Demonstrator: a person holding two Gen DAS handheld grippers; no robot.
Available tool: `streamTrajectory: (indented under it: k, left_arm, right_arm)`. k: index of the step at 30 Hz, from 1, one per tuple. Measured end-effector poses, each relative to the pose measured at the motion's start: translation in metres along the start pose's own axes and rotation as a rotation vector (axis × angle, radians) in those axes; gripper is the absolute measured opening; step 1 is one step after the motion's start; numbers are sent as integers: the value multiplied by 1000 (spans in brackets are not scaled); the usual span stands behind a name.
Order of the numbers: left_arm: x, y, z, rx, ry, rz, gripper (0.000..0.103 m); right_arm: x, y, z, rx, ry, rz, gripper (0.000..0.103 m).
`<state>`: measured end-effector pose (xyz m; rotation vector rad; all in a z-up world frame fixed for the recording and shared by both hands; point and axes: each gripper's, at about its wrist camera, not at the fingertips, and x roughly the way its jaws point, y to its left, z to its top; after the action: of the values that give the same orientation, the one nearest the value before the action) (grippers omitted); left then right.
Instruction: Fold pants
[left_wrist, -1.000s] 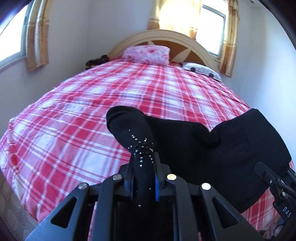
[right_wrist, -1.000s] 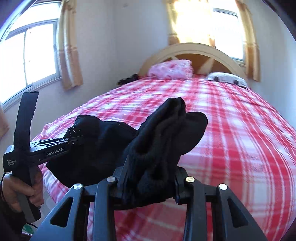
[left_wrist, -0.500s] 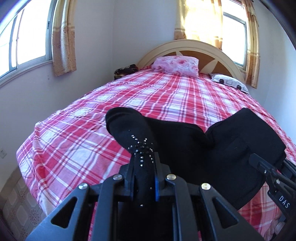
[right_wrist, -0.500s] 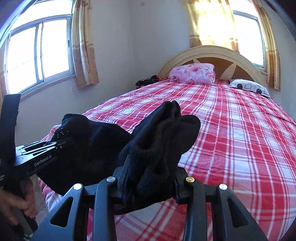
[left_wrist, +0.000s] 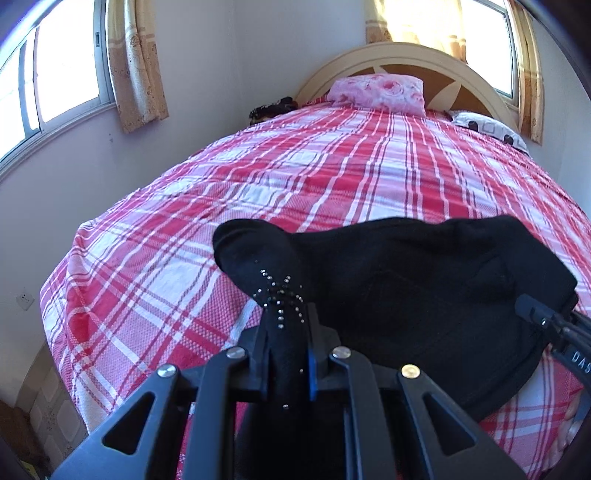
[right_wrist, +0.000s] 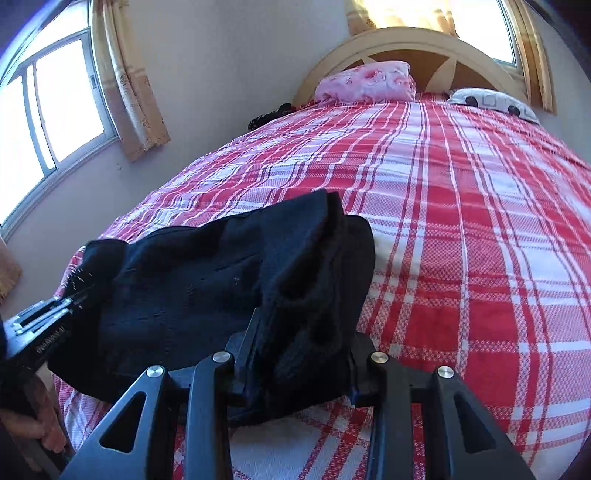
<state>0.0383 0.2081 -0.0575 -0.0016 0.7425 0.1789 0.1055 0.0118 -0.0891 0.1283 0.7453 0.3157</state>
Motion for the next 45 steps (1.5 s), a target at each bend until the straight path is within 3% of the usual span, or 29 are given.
streamTrajectory:
  k: [14, 21, 27, 33, 39, 45]
  left_arm:
    - [7, -3, -10, 44, 11, 23, 18]
    - [-1, 1, -3, 0, -12, -19, 15]
    - [-25, -2, 21, 15, -97, -60, 15]
    - [-23, -8, 56, 36, -136, -74, 15]
    - [-29, 5, 65, 26, -155, -35, 15]
    - [-14, 25, 50, 3, -87, 31, 15]
  right_arm:
    - [8, -4, -2, 10, 34, 15, 38]
    - [7, -4, -3, 3, 27, 12, 38]
    - [-18, 9, 6, -23, -50, 15, 37]
    - [-39, 22, 34, -57, -132, 17, 37]
    - [-38, 25, 55, -35, -159, 56, 37]
    - [-8, 41, 53, -34, -98, 111, 37]
